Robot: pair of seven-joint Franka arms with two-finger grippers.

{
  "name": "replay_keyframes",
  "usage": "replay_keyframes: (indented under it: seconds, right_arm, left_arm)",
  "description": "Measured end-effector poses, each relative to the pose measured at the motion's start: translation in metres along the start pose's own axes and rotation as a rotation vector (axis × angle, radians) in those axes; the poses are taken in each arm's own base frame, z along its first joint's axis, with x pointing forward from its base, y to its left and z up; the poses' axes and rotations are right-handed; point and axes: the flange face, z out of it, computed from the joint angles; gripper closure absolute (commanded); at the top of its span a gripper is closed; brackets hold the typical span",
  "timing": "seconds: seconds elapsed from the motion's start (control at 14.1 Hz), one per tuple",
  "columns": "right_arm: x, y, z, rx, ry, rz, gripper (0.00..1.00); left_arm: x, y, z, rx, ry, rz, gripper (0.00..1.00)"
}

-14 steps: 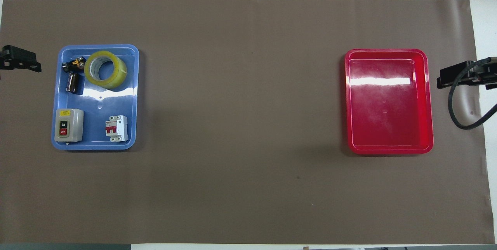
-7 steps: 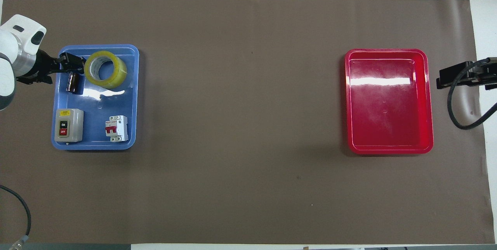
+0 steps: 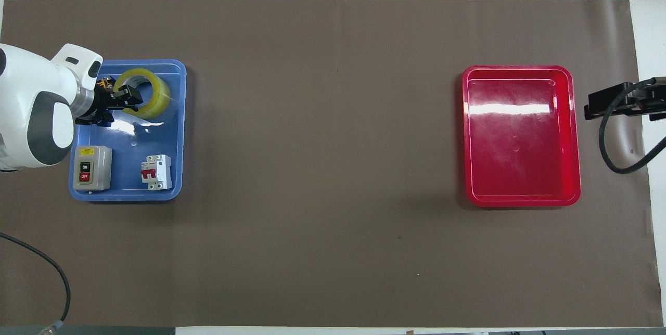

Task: Place and move tape with both arms
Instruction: 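Reach the left gripper down and grasp the yellow tape roll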

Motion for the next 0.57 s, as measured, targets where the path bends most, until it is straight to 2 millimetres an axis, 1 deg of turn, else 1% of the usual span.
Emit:
replay_keyframes:
  seconds: [0.28, 0.57]
  right_arm:
    - [0.000, 0.000, 0.000, 0.000, -0.001, 0.000, 0.00]
    - [0.000, 0.000, 0.001, 0.000, -0.001, 0.000, 0.00]
  left_arm:
    - [0.005, -0.001, 0.002, -0.005, 0.019, -0.005, 0.37]
    - [0.019, -0.002, 0.003, -0.024, 0.032, -0.042, 0.37]
